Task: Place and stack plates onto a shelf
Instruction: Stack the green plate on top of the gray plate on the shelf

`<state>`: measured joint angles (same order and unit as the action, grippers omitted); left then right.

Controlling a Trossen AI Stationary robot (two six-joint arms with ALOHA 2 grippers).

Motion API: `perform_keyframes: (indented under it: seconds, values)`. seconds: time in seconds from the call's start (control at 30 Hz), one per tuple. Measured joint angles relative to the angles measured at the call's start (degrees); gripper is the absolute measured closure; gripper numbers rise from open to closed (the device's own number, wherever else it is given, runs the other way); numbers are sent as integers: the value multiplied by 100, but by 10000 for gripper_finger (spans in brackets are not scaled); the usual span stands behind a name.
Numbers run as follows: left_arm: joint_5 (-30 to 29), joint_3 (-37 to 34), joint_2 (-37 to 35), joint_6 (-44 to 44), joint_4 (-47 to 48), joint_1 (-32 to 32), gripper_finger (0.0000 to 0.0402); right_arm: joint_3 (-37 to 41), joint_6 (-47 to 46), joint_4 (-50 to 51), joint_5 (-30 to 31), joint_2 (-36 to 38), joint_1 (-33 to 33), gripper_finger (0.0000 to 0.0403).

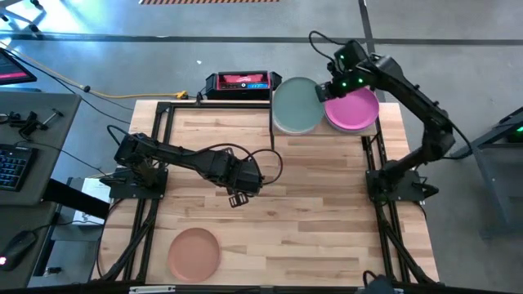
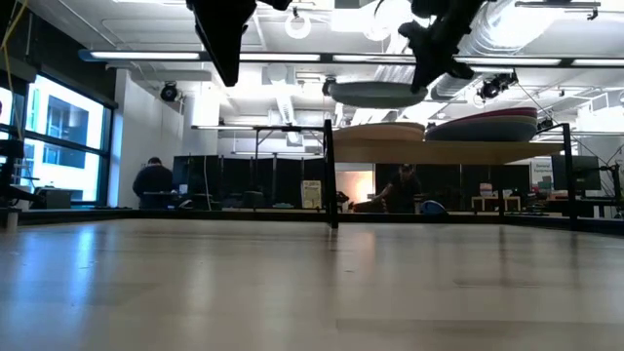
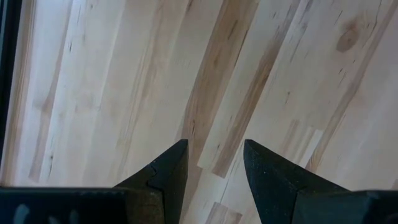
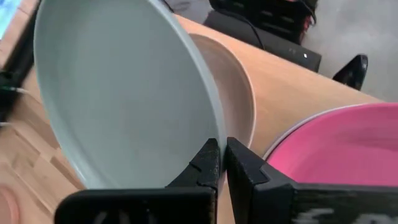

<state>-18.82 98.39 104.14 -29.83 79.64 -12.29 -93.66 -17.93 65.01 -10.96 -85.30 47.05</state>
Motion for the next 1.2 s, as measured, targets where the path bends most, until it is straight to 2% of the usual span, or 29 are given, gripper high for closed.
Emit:
perform_keyframes:
  seconds: [0.3, 0.73, 0.9, 1.2]
  values:
    - [2, 0, 0, -13, 0, 0, 257, -22, 2, 147, -107, -449, 44, 403]
    - [2, 0, 0, -59, -9, 0, 257, -25, 48, 32, -100, -590, 179, 403]
    - [2, 0, 0, -104, -13, 0, 257, -25, 196, 7, 229, -660, 170, 402]
    - [2, 0, 0, -102, -15, 0, 257, -25, 279, -15, 151, -660, 218, 402]
